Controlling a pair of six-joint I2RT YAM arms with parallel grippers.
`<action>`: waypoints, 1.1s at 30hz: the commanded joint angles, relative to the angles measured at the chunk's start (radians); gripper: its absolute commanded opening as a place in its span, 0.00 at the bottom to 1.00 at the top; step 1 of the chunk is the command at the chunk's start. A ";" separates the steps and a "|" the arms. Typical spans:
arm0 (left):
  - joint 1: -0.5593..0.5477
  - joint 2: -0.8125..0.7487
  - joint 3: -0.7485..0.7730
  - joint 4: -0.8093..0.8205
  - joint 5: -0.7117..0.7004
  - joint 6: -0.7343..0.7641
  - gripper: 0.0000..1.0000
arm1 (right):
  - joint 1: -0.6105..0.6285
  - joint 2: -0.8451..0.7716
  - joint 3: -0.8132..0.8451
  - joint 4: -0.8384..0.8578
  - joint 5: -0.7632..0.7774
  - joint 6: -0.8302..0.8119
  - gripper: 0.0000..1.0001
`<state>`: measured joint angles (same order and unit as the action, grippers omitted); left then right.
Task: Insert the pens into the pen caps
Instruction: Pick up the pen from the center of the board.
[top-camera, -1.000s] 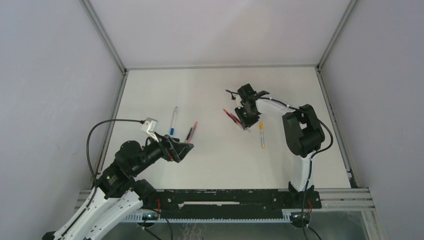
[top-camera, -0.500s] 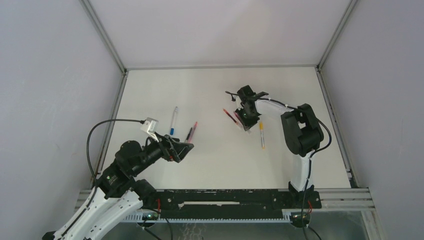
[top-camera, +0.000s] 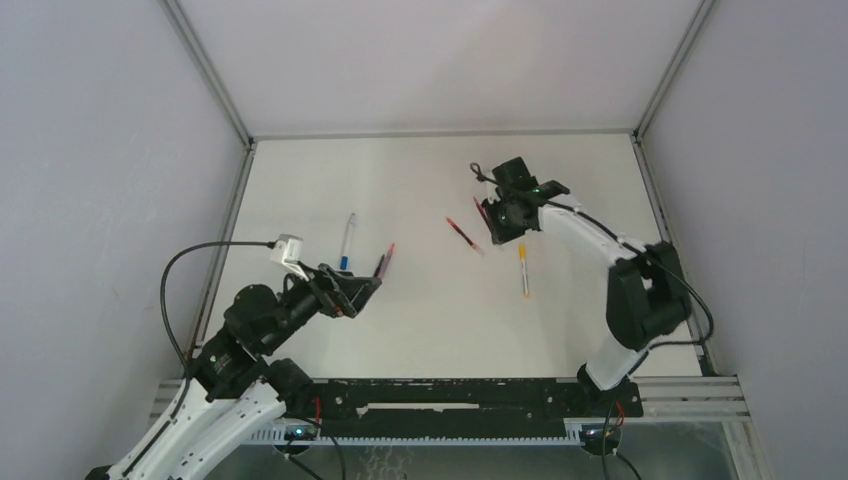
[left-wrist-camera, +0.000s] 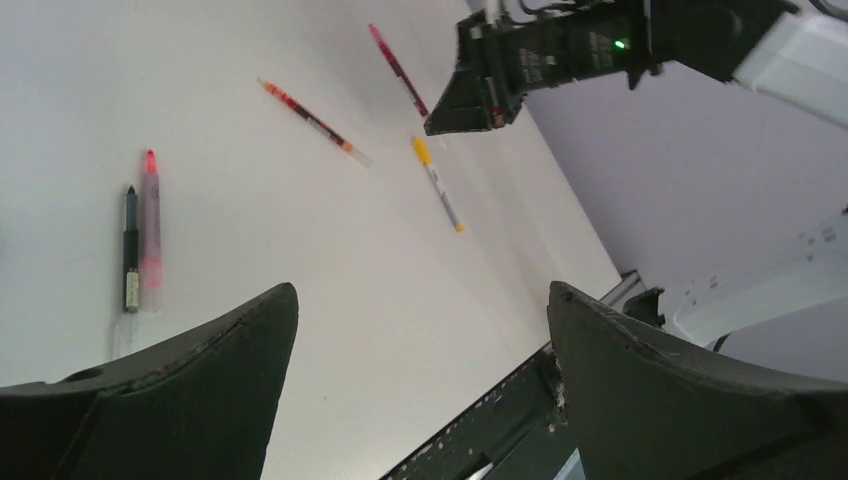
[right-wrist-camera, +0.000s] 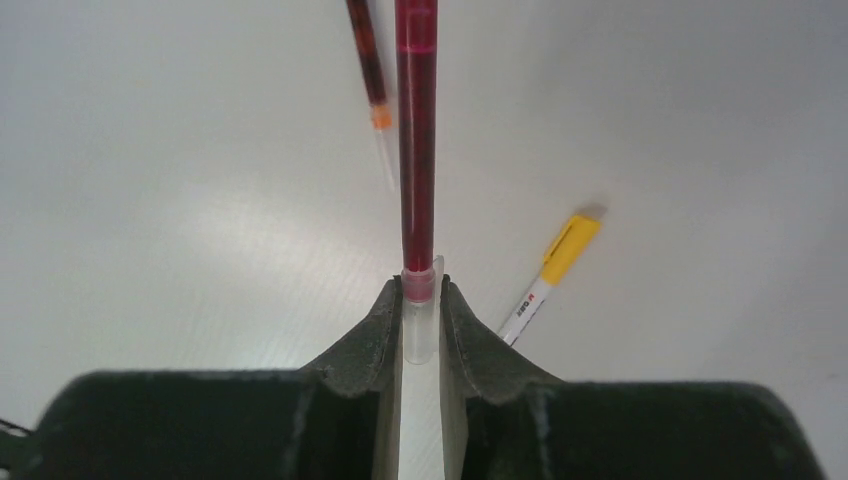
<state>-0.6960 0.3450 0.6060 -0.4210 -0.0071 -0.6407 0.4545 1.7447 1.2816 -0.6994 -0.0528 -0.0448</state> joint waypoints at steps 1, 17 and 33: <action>0.004 -0.031 0.044 0.121 -0.048 -0.079 0.99 | 0.005 -0.228 -0.001 0.042 -0.041 0.088 0.00; 0.001 0.074 0.126 0.375 0.051 -0.137 0.94 | 0.597 -0.778 -0.372 0.814 0.025 0.733 0.00; -0.027 0.174 0.150 0.552 0.317 -0.157 0.78 | 0.734 -0.740 -0.387 1.029 0.079 0.789 0.00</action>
<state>-0.7105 0.5037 0.7036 0.0406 0.2157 -0.7872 1.1805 0.9897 0.8684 0.2584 0.0597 0.7132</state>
